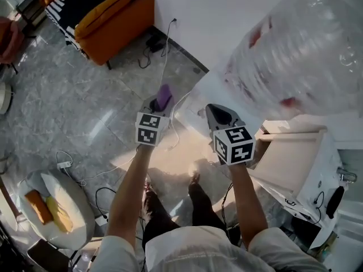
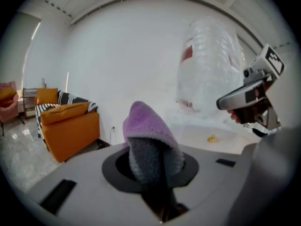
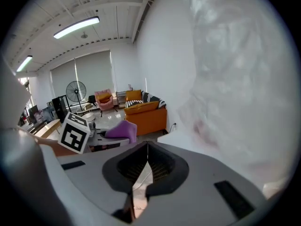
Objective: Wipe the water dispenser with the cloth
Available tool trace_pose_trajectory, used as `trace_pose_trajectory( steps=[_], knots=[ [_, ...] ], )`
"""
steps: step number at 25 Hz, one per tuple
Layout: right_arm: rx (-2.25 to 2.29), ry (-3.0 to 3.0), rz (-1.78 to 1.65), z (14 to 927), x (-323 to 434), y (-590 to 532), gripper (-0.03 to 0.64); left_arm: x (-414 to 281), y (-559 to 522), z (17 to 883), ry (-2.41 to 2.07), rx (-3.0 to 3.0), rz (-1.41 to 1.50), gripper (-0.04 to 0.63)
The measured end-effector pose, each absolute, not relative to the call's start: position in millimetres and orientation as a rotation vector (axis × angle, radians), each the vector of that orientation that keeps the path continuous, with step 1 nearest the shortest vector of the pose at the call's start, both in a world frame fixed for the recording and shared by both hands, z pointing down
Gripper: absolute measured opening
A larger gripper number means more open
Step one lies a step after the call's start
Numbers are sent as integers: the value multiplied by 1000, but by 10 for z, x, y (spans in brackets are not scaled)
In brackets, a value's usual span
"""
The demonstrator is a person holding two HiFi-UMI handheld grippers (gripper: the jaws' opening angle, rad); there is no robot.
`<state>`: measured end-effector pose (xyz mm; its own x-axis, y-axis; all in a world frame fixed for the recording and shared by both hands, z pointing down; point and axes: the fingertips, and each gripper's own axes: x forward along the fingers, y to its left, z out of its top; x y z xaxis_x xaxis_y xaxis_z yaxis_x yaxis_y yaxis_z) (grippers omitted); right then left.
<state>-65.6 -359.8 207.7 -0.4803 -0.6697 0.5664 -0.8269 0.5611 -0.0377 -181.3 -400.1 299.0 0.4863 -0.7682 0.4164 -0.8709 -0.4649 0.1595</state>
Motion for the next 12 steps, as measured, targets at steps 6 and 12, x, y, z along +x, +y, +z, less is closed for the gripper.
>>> trace_pose_trajectory(
  steps=[6,12],
  knots=[
    [1202,-2430,198,1098,-1019,-3613,15,-2366,-3757,1619,-1547,2541,356,77],
    [1209,-2517,-46,128,-1134,-3484,15,-2740,-3301,443,-1736,2681,341,77]
  ],
)
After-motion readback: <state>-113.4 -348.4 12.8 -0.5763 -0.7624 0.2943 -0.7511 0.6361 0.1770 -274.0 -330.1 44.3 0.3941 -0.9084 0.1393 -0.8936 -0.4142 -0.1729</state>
